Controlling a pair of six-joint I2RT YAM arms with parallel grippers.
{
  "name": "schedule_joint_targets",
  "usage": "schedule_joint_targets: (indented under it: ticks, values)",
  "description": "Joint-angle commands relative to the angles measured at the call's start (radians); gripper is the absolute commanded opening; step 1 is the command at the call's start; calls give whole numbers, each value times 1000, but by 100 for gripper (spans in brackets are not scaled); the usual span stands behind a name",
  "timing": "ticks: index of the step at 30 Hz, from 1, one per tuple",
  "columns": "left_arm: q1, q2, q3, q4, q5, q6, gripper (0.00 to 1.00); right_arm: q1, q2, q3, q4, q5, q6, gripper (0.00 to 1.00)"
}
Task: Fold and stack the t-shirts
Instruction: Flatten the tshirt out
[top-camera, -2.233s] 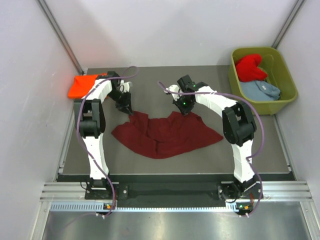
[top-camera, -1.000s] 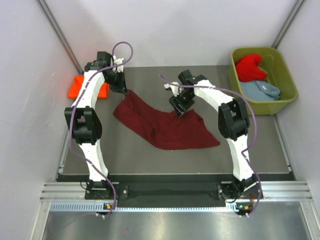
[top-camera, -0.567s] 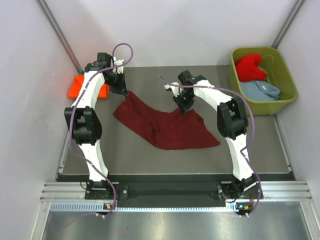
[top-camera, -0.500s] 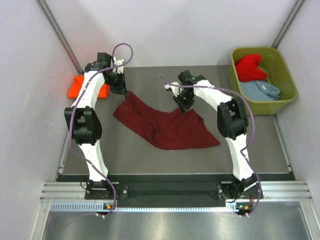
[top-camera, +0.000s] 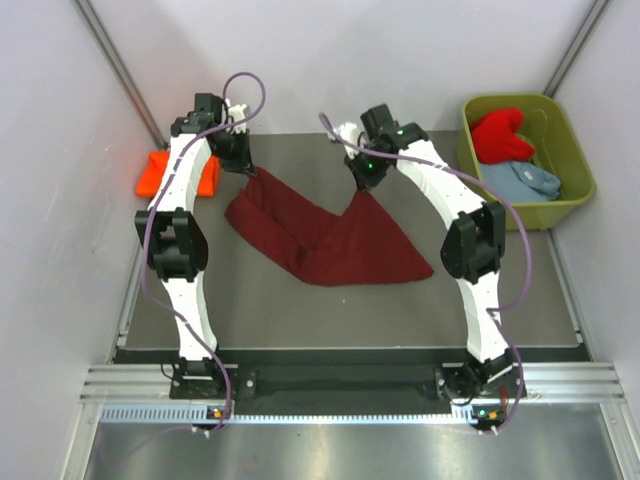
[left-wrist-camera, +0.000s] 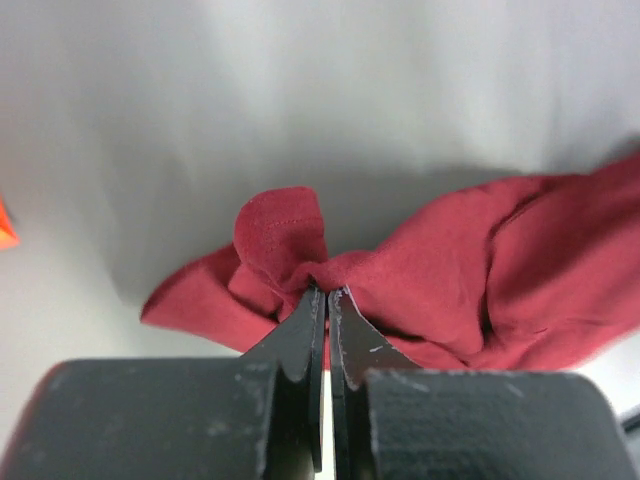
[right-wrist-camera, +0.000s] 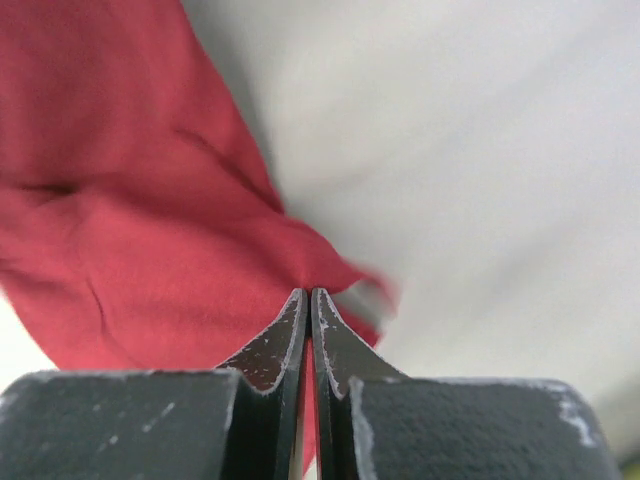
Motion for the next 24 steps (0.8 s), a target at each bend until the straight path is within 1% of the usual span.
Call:
schedule_joint_targets:
  ticks: [1,2,3,5,8,11,12,13,14,15,17,18,20,21,22,23,24]
  values:
    - [3,56,139,64,-45,-10,0,-7,-62,245,-37,22,0,0]
    - [3,64,161,79,-64,-10,0,-10,-59,320,-42,24,14,0]
    - [3,67,181,87,-76,-37,0,-15,-65,336,-37,25,20,0]
    - [3,66,220,107,-96,-45,0,-13,-125,330,-24,16,31,0]
    - [3,41,226,113,-127,-48,0,10,-229,267,-68,-36,26,0]
    - [6,17,188,112,-122,-47,0,49,-341,113,-161,-120,32,0]
    - [8,12,180,109,-113,-53,0,72,-367,-2,-204,-148,31,0]
    - [8,6,165,110,-110,-61,0,88,-418,-61,-226,-197,14,0]
    - [8,4,160,112,-105,-62,0,108,-441,-122,-243,-214,3,0]
    - [8,4,158,112,-101,-64,0,155,-464,-232,-273,-229,-17,0]
    - [8,9,163,118,-107,-71,0,206,-513,-349,-292,-252,-50,0]
    - [8,17,169,118,-110,-70,0,247,-521,-372,-315,-261,-57,0]
    - [8,23,183,118,-120,-70,0,275,-521,-403,-349,-289,-80,0]
    - [8,24,184,119,-122,-70,0,292,-515,-412,-378,-288,-92,3]
    - [8,24,184,119,-122,-70,0,293,-503,-416,-376,-263,-100,14]
    - [8,24,184,119,-122,-70,0,290,-499,-416,-354,-231,-81,20]
    - [8,26,184,119,-121,-70,0,280,-496,-408,-290,-200,-63,27]
